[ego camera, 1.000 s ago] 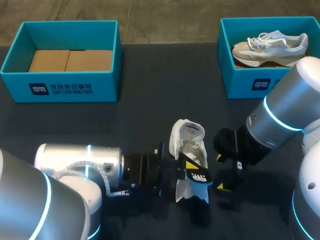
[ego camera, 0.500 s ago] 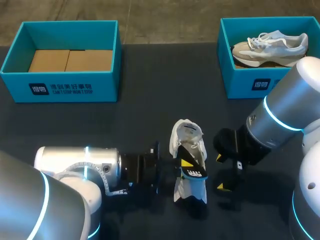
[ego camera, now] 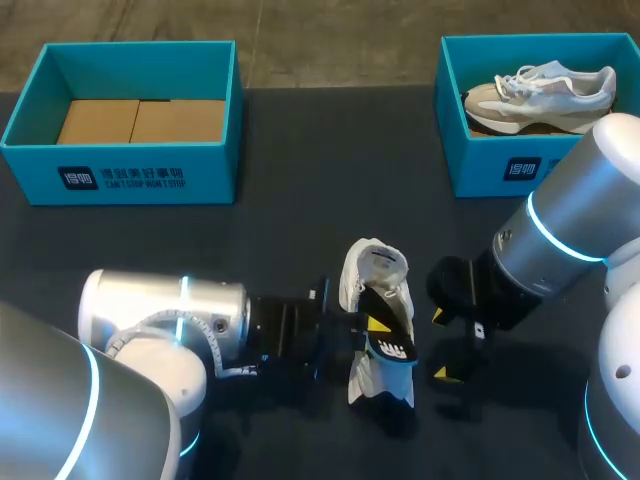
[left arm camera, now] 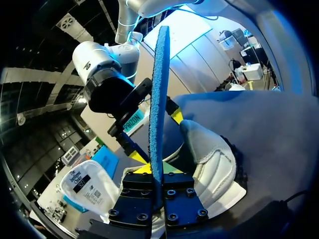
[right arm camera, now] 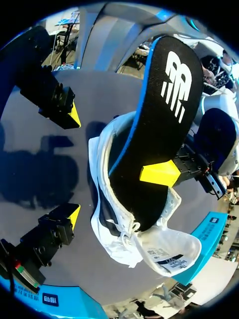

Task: Take the shoe out of the shoebox, open the shoe tongue, remove and reinsert the insole, then place the shoe into the shoebox

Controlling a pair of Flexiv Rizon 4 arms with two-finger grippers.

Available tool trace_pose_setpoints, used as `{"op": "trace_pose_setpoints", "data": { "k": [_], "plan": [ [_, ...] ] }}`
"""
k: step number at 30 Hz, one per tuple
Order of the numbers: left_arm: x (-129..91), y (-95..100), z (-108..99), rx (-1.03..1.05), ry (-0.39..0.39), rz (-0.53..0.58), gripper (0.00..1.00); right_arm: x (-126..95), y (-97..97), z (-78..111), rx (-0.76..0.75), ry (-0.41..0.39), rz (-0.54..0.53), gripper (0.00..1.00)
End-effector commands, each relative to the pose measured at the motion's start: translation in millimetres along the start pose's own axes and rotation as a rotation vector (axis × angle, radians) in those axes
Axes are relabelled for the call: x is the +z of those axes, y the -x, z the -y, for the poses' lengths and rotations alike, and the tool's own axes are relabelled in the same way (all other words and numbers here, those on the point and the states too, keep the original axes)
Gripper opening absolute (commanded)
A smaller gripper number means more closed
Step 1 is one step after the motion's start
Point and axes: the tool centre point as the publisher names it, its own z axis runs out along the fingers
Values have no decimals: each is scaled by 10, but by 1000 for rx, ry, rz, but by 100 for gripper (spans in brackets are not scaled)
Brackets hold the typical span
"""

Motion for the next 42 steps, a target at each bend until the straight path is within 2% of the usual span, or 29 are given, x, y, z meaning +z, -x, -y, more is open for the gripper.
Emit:
{"op": "trace_pose_setpoints", "data": {
  "k": [1,2,5,8,21,26,29,34,36,37,38,42],
  "plan": [
    [-15,-13,26,5,1,-3,8,8,-10,-3,1,-1,2,100],
    [-17,-14,32,7,2,-1,16,8,-10,-3,1,-1,2,100],
    [-32,-14,56,11,2,4,25,8,-10,-3,1,-1,2,100],
    [-52,-20,93,14,0,10,29,8,-10,-3,1,-1,2,100],
    [-72,-31,272,43,15,46,27,8,-10,-3,1,-1,2,100],
    [-51,-1,318,46,33,51,29,8,-10,-3,1,-1,2,100],
    [-48,2,339,55,27,51,34,8,-10,-3,1,-1,2,100],
    [-45,3,346,69,24,52,25,8,-10,-3,1,-1,2,100],
    [-40,-3,348,76,22,52,16,8,-10,-3,1,-1,2,100],
    [-36,-8,345,84,24,56,3,8,-10,-3,1,-1,2,100],
    [-34,-11,342,83,23,56,0,8,-10,-3,1,-1,2,100],
    [-30,-30,310,115,30,77,0,8,-10,-3,1,-1,2,100]
  ]
}}
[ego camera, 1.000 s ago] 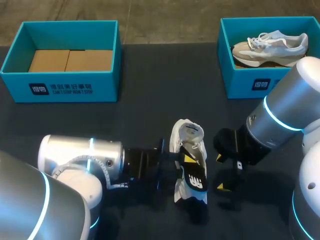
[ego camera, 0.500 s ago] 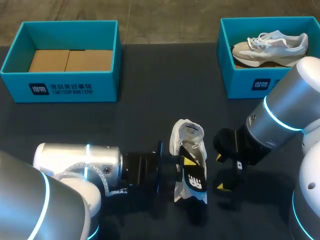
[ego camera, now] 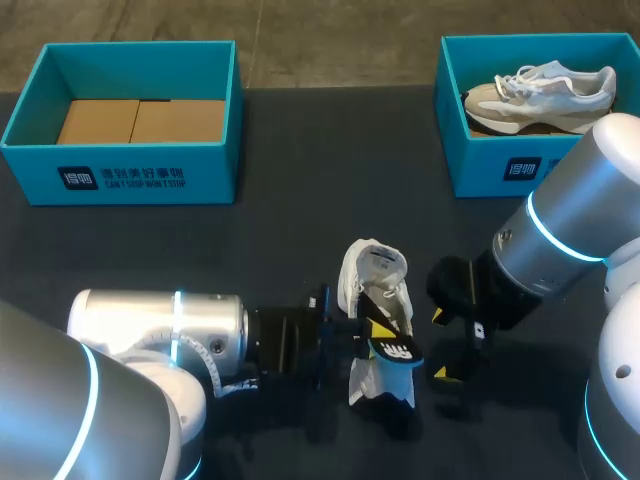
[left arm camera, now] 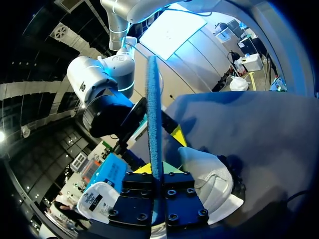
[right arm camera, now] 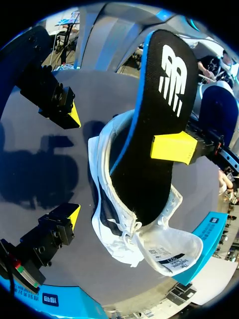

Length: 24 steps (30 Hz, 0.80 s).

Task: Take the shoe out of the shoebox, open the shoe tongue, remove and reinsert the insole, then place the shoe into the shoebox

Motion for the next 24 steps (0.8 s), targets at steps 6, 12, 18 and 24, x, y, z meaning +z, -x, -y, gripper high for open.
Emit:
{"op": "trace_pose_setpoints", "data": {
  "k": [6,12,18,24],
  "plan": [
    [-15,-78,-34,40,-22,40,0,7,-10,-3,1,-1,2,100],
    [-12,-65,-143,43,-9,42,0,7,-10,-3,1,-1,2,100],
    [19,-33,-285,33,23,29,0,7,-10,-3,1,-1,2,100],
    [37,-1,-399,25,46,19,0,7,-10,-3,1,-1,2,100]
  ]
}}
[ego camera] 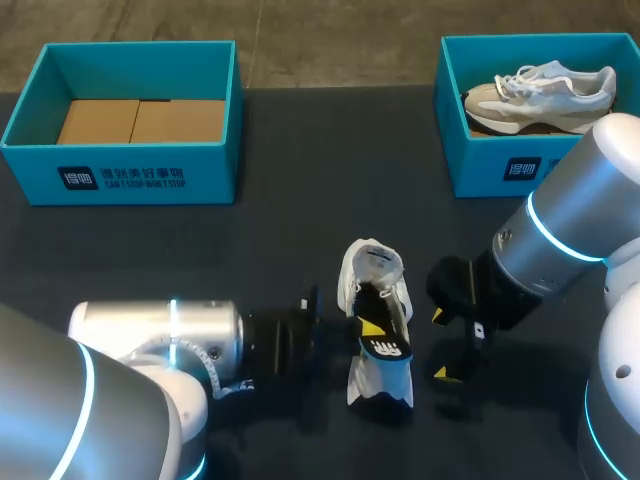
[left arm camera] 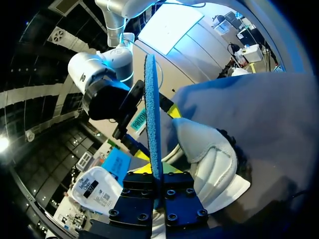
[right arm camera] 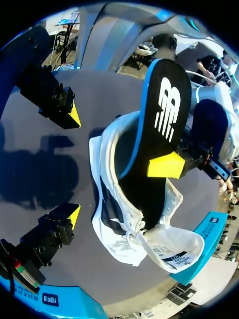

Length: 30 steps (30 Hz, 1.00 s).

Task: Take the shoe out of the shoebox, open the shoe tongue, remove and reinsert the insole, then place the shoe into the shoebox

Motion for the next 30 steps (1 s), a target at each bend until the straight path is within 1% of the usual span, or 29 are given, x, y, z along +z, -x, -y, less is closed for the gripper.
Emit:
{"op": "trace_pose_setpoints", "data": {
  "k": [1,8,16,17,18,21,30],
  "plan": [
    [78,51,-89,-5,11,-16,0,7,-10,-3,1,-1,2,100],
    [80,69,-138,-10,16,-17,0,7,-10,-3,1,-1,2,100],
    [61,79,-113,-16,2,-25,0,7,-10,-3,1,-1,2,100],
    [55,78,-101,-15,-1,-25,2,7,-10,-3,1,-1,2,100],
    [49,76,-90,-14,-4,-26,14,7,-10,-3,1,-1,2,100],
    [31,78,-56,-10,-13,-26,23,7,-10,-3,1,-1,2,100],
    [-23,91,63,5,-40,-22,24,7,-10,-3,1,-1,2,100]
  ]
}}
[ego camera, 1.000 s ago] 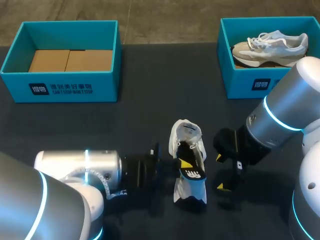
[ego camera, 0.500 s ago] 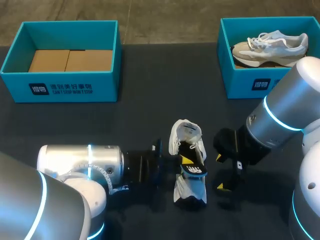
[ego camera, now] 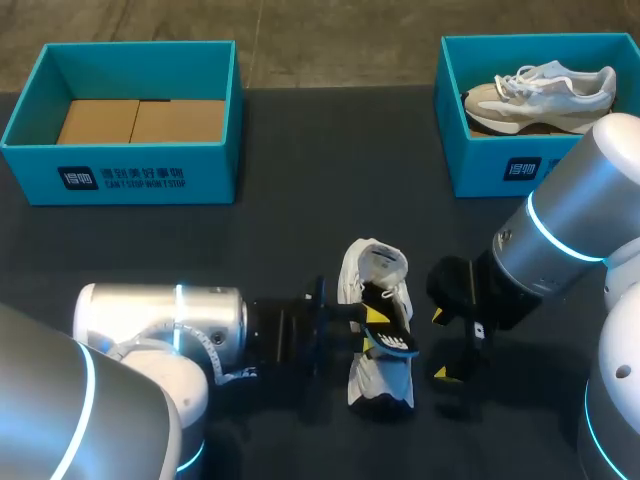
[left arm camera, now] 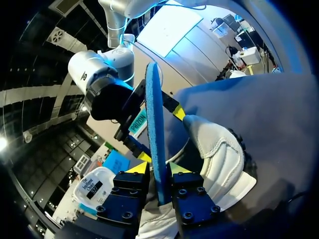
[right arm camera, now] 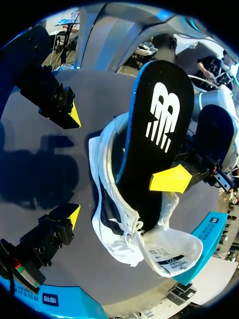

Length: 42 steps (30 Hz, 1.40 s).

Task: Take the shoe out of the shoebox, open the shoe tongue, remove and reinsert the insole, then place the shoe into the shoebox

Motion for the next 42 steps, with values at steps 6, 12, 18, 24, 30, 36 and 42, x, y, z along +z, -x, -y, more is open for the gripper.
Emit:
{"op": "trace_pose_setpoints", "data": {
  "k": [6,12,18,24,30,36,42],
  "plan": [
    [-94,1,130,10,-14,2,25,7,-10,-3,1,-1,2,100],
    [-81,6,214,18,-1,-6,27,7,-10,-3,1,-1,2,100],
    [-44,10,275,23,11,-17,26,7,-10,-3,1,-1,2,100],
    [-2,-33,282,31,11,-35,0,7,-10,-3,1,-1,2,100],
    [-1,-61,192,47,20,-31,0,7,-10,-3,1,-1,2,100],
    [23,-55,54,52,45,-40,0,7,-10,-3,1,-1,2,100],
    [57,-24,-107,52,97,-29,0,7,-10,-3,1,-1,2,100]
  ]
}}
